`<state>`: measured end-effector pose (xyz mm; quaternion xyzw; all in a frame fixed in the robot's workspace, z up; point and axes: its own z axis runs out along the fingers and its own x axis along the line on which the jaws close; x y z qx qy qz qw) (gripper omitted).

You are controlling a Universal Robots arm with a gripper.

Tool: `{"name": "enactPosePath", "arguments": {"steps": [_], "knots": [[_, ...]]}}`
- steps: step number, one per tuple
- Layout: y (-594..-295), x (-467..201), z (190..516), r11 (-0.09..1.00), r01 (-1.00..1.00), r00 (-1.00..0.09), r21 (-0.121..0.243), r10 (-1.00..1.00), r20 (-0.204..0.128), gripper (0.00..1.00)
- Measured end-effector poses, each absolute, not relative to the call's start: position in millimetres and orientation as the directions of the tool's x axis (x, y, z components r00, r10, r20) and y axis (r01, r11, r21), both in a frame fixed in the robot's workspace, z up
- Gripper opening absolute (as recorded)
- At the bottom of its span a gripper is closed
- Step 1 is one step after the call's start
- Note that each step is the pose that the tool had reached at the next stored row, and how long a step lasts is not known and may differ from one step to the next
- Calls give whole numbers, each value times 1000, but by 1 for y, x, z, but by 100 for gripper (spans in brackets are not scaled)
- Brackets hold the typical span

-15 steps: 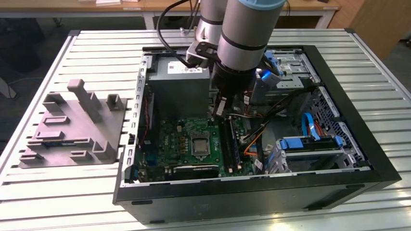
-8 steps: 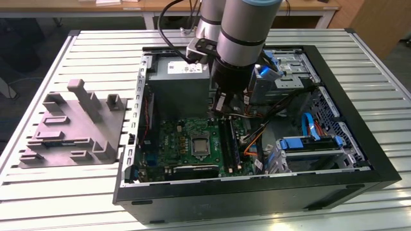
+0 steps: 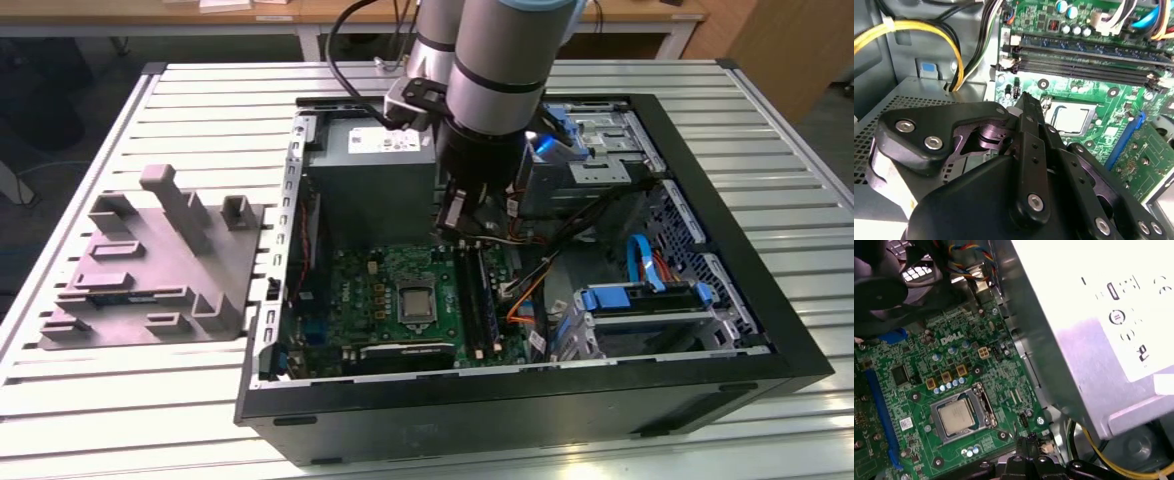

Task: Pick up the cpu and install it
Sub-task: 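Install the first cpu locking lever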

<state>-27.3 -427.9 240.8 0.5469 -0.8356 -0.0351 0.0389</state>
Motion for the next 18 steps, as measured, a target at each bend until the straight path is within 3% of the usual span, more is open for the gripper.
{"name": "enactPosePath", "arguments": {"steps": [18], "knots": [[-423, -27, 239, 399, -911, -399, 100, -917, 26, 11]]}}
